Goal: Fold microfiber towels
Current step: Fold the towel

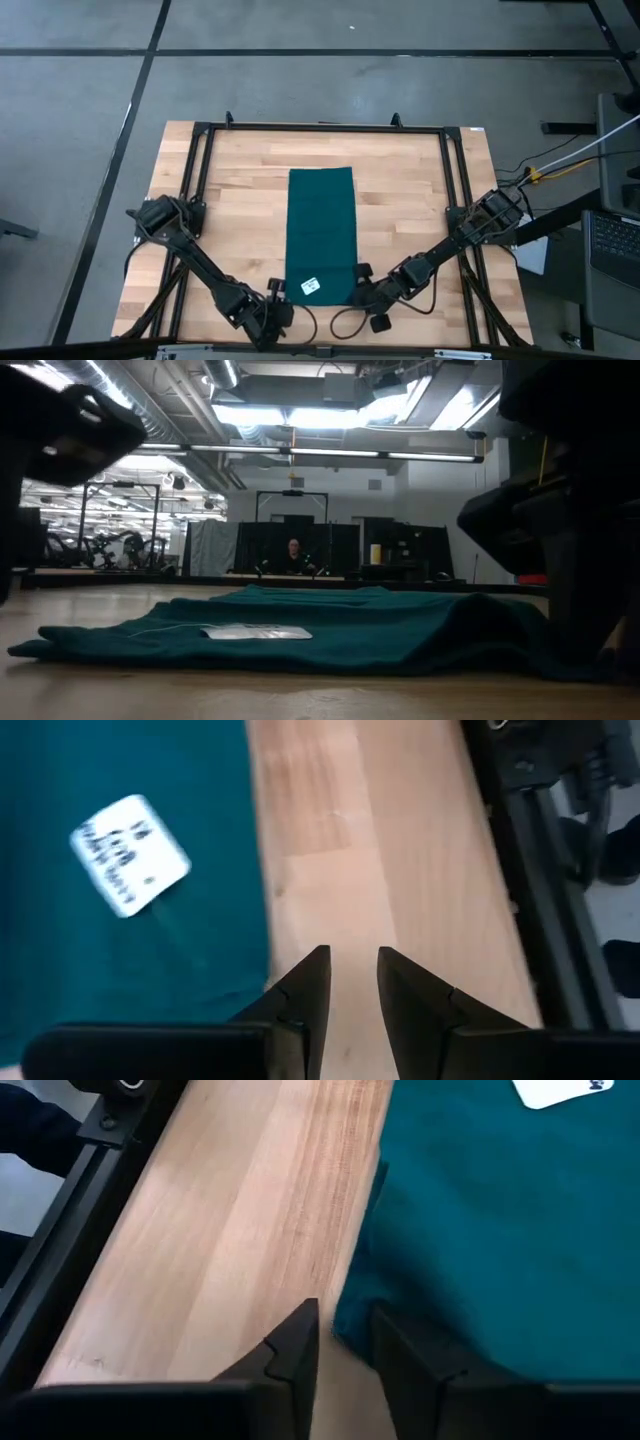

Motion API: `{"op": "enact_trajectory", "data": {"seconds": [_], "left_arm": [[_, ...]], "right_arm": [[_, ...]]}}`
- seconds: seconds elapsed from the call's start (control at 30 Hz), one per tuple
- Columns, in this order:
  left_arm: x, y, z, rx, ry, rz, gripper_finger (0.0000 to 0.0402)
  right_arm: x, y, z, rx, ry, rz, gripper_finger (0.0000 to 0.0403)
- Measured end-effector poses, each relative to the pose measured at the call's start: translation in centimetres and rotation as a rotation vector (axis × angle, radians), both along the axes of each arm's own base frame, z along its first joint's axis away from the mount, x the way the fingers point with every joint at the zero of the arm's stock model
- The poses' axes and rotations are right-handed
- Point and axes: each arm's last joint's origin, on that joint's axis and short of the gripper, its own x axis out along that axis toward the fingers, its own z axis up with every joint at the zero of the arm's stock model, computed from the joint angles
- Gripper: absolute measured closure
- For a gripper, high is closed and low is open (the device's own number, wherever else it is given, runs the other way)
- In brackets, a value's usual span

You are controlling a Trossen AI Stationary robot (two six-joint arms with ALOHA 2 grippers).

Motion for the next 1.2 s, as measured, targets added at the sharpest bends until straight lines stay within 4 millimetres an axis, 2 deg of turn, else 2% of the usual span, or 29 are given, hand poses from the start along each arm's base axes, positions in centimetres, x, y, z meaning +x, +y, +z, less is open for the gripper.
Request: {"op": "enact_trajectory", "data": {"seconds": [0.23, 0.53, 0.67, 0.83, 1.0, 1.2], "left_arm": [[-0.4, 0.8, 0.3, 0.096, 0.003, 0.003, 0.032], [0.0, 0.9, 0.1, 0.132, -0.03, -0.08, 0.0319], [0.6, 1.7, -0.1, 0.139, -0.03, -0.088, 0.0318], [0.4, 3.0, -2.0, 0.088, -0.01, -0.093, 0.0319], [-0.3, 4.0, -3.4, 0.025, 0.022, -0.101, 0.0316], [-0.4, 4.5, -3.9, 0.031, 0.029, -0.097, 0.0315]], "right_arm": [[0.0, -0.1, -0.1, -0.013, -0.007, -0.011, 0.0393], [0.1, -0.1, -0.1, 0.011, -0.003, -0.031, 0.0359], [0.2, -0.3, -0.1, 0.017, 0.0, -0.034, 0.0374], [0.4, -0.4, 0.0, 0.025, 0.0, -0.032, 0.0397], [0.4, -0.4, 0.0, 0.037, 0.006, -0.039, 0.0389], [0.4, -0.4, 0.0, 0.053, 0.009, -0.046, 0.0394]]}}
